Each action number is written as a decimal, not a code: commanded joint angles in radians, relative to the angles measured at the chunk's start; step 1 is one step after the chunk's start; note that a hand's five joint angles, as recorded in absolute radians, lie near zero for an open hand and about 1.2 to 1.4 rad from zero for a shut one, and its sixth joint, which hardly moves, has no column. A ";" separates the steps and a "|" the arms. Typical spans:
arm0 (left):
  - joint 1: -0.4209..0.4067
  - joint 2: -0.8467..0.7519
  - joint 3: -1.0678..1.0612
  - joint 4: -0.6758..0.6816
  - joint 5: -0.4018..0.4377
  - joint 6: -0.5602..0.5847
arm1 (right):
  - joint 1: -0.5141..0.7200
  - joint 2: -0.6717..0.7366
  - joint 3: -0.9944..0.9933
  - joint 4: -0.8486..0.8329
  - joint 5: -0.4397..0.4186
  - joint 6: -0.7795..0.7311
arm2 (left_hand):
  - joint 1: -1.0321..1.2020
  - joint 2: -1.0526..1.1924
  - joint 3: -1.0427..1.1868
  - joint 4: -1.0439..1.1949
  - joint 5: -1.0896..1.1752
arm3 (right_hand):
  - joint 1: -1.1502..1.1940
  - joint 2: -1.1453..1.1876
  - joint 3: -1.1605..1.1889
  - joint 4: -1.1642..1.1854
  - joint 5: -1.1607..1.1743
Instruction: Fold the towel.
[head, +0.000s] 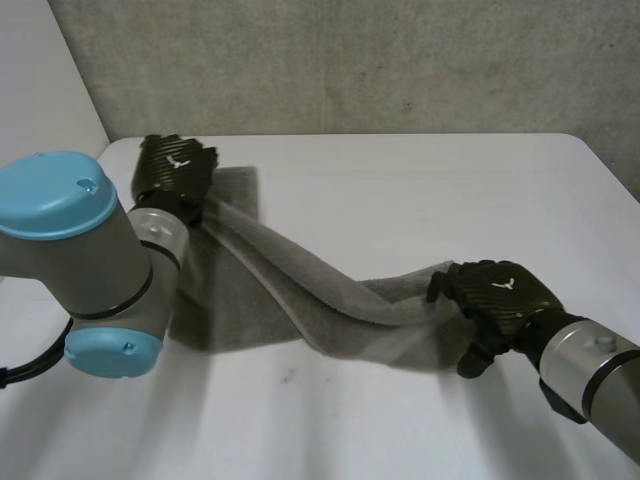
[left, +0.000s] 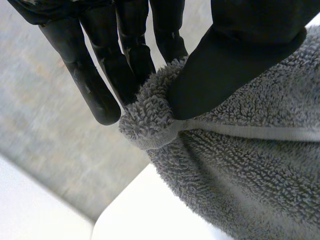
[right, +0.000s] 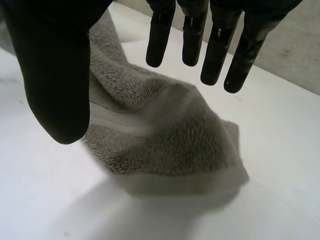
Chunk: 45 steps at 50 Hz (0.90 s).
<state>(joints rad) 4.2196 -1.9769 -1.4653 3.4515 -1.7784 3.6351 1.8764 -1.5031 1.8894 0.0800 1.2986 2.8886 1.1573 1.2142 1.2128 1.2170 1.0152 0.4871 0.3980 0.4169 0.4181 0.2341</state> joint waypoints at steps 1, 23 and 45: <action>0.025 -0.002 -0.033 -0.052 -0.047 0.004 | 0.170 0.049 -0.053 -0.008 -0.004 0.087 | 0.239 0.182 0.184 0.179 0.207 | -0.003 0.086 0.067 0.066 0.076; 0.080 0.003 -0.118 -0.109 -0.087 -0.041 | 0.331 0.311 -0.099 -0.156 0.022 0.098 | 0.239 0.182 0.184 0.179 0.207 | -0.038 0.051 0.033 0.031 0.041; 0.080 0.021 -0.159 -0.107 -0.084 -0.061 | 0.322 0.579 -0.381 -0.293 0.257 -0.057 | 0.239 0.182 0.184 0.179 0.207 | 0.049 0.138 0.119 0.118 0.128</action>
<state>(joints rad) 4.2997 -1.9560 -1.6224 3.3440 -1.8623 3.5735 2.1980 -0.9944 1.6031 -0.2182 1.5162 2.8620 1.1573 1.2143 1.2137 1.2174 1.0155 0.4351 0.4141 0.4008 0.3931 0.2168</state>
